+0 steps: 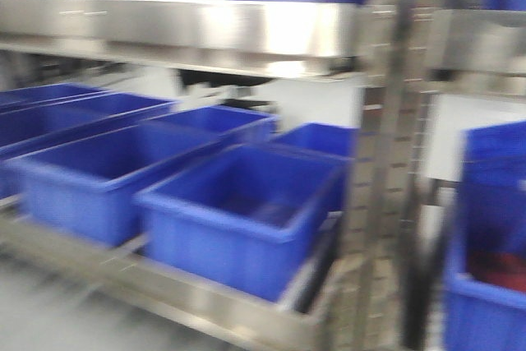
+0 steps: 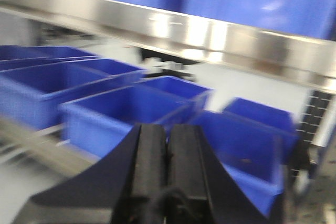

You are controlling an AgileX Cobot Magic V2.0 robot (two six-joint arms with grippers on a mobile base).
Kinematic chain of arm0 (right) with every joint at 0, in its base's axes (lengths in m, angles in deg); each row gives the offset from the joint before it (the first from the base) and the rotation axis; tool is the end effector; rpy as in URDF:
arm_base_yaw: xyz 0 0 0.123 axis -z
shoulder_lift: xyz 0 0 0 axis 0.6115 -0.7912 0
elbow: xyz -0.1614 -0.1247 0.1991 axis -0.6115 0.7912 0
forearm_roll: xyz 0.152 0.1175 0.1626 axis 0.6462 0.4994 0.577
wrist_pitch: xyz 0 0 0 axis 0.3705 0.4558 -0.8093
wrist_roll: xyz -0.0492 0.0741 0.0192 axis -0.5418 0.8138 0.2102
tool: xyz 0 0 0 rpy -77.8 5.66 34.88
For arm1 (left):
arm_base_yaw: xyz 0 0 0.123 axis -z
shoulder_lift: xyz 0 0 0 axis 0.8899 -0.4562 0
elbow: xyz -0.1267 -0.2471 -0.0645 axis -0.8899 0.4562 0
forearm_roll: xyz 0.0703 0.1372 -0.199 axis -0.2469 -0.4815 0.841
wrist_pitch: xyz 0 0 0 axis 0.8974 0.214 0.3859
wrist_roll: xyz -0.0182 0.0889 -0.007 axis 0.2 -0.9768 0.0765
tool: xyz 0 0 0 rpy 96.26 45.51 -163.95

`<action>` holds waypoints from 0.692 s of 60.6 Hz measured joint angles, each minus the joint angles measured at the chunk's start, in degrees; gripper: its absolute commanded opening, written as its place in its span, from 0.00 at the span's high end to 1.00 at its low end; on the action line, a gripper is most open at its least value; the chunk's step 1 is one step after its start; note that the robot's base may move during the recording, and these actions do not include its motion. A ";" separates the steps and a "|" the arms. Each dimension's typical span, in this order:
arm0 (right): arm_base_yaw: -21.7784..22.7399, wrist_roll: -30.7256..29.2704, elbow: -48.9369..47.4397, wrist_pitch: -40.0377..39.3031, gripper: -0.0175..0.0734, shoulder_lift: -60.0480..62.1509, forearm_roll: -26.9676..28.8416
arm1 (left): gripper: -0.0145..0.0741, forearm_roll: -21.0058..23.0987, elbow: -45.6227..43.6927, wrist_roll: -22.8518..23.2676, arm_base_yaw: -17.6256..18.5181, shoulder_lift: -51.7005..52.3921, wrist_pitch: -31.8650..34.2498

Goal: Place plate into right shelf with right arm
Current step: 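Turn and approach the steel shelf, carrying the plate in the right gripper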

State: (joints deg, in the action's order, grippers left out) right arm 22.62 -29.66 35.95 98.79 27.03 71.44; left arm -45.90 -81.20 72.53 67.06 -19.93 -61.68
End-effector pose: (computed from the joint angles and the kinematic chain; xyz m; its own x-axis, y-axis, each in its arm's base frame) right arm 0.0332 0.0032 0.3504 0.1281 0.0342 -0.9912 -0.2008 0.9796 0.0078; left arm 0.0563 -0.0041 0.2018 0.0511 -0.0918 -0.9945 0.0779 0.9931 -0.0877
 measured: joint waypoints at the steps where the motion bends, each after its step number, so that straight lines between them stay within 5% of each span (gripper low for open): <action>1: 0.00 0.00 0.00 0.00 0.75 0.00 0.00 | 0.89 0.00 0.00 0.00 0.00 0.00 0.00; 42: 0.00 0.00 0.00 0.00 0.75 0.00 0.00 | 0.89 0.00 0.00 0.00 -2.59 0.00 0.00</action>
State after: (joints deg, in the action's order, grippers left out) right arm 22.62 -29.66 35.95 98.79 27.03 71.44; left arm -45.90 -81.20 72.53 64.47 -19.93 -61.68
